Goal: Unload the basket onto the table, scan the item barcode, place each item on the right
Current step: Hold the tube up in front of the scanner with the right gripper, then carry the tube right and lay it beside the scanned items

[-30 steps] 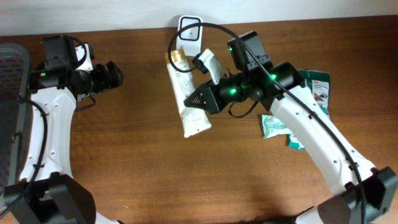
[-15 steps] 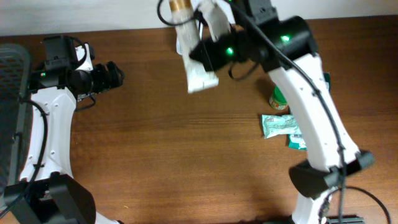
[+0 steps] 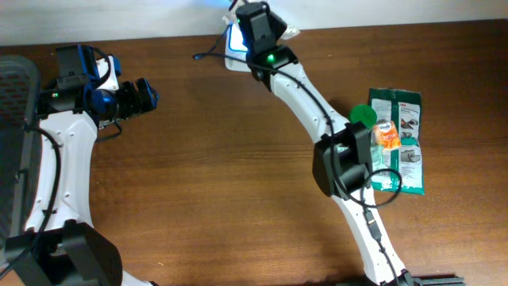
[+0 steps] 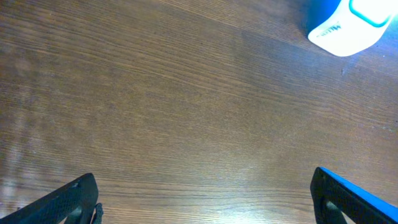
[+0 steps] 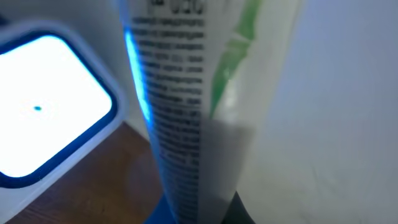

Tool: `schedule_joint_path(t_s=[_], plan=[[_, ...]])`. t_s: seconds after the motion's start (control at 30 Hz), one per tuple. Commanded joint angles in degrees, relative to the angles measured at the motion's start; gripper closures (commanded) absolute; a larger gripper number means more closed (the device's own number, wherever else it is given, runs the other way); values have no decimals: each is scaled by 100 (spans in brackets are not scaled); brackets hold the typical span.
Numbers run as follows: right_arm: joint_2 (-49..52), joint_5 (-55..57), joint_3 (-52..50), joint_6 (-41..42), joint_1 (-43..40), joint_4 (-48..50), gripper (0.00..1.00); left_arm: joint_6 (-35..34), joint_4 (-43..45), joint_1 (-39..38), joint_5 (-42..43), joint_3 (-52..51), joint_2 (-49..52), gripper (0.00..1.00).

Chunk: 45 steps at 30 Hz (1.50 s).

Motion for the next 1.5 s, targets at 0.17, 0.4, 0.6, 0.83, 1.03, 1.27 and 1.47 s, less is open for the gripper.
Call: schedule_joint_path(t_s=[0.17,0.4,0.6,0.83,1.03,1.27,1.47], plan=[[363,518,98,-186,31,227,96,13,13,20,44,9,39,1],[363,518,98,-723,24,17,96,13,13,20,44,11,42,1],[363,496,98,-728,24,17,96,13,13,20,44,11,42,1],[339,494,101,-957,42,15,96,13,13,20,44,11,42,1],[-643,-1005,101,216,31,-1296,96,13,13,20,42,11,42,1],[-2140,-2450,101,2339,24,-3237,96,13,13,20,44,11,42,1],[-3158,-4076,103,4155,2,-6078,96,13,13,20,44,11,42,1]])
